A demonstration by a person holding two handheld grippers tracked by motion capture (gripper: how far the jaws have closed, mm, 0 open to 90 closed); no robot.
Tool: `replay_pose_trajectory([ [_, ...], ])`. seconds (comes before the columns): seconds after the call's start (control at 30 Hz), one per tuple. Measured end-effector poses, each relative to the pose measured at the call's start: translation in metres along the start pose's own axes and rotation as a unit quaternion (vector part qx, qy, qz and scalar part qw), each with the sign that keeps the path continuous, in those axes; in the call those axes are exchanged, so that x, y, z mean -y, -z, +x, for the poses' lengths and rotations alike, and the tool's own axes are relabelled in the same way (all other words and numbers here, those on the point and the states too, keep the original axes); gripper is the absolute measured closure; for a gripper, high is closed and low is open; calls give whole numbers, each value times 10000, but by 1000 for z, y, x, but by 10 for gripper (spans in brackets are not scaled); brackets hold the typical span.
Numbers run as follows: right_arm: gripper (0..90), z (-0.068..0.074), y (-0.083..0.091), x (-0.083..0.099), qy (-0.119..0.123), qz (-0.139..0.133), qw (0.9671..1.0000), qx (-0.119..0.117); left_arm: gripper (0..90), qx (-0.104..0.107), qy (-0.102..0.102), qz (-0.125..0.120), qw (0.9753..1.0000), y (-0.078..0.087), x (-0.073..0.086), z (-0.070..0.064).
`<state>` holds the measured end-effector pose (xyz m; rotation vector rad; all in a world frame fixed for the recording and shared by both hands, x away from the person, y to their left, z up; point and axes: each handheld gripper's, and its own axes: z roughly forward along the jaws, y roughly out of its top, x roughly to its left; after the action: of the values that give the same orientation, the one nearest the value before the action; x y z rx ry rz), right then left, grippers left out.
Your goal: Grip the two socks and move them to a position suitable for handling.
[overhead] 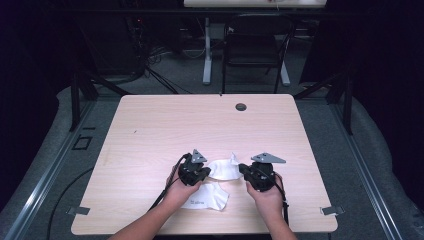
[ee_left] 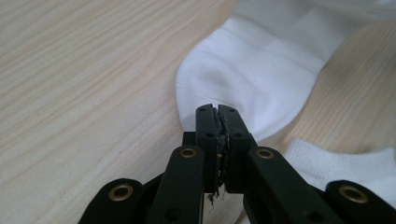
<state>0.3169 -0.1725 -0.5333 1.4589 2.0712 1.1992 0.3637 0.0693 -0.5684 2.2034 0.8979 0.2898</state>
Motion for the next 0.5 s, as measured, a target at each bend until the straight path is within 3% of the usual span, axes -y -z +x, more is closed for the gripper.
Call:
replay_pose_trajectory([
  [0.17,883,-14,1,7,-212,94,9997,100,870,-43,-9,88,10000,2,2,4],
  [0.5,882,-26,-10,25,-421,416,9979,252,869,-84,78,148,9998,-1,6,10],
])
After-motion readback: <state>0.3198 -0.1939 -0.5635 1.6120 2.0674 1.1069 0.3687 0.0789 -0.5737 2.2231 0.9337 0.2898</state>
